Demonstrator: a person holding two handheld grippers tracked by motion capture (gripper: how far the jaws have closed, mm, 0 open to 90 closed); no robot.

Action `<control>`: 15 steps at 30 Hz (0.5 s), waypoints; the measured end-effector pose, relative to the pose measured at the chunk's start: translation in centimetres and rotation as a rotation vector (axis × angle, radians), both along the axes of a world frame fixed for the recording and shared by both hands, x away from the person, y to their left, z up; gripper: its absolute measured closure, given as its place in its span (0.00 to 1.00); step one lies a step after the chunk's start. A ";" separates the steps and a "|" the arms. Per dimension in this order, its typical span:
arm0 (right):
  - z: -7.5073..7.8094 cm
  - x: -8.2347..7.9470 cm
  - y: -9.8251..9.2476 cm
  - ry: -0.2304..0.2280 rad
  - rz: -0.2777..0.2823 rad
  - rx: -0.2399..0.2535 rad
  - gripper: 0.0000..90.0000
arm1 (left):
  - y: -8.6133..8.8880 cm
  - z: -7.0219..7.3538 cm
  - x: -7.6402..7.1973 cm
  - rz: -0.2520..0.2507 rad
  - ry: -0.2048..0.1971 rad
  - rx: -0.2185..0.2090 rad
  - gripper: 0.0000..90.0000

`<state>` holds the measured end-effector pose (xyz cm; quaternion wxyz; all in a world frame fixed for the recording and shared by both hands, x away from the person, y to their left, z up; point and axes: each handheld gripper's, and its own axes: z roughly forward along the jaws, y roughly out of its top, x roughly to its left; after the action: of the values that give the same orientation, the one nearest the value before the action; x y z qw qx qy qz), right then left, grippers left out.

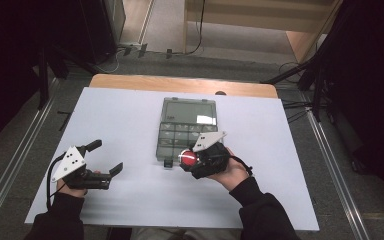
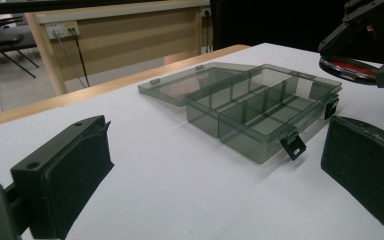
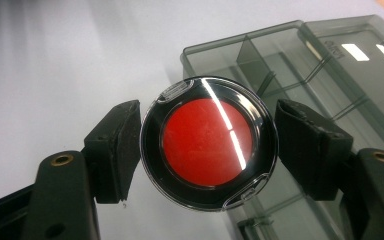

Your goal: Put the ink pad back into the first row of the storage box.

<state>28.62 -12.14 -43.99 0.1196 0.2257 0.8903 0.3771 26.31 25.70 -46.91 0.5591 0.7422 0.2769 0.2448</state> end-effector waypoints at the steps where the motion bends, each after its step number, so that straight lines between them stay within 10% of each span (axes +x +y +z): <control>1: 0.0 0.1 0.0 -0.004 -0.001 0.005 0.35 | 0.0 0.0 0.0 0.001 0.000 -0.002 0.00; 15: -0.3 2.0 -0.2 -0.017 -0.067 0.012 0.35 | 0.1 0.1 0.0 -0.002 0.001 -0.007 0.00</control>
<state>30.63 -12.34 -44.24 0.1383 0.2531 0.8788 0.3801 26.31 25.76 -46.85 0.5617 0.7407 0.2775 0.2428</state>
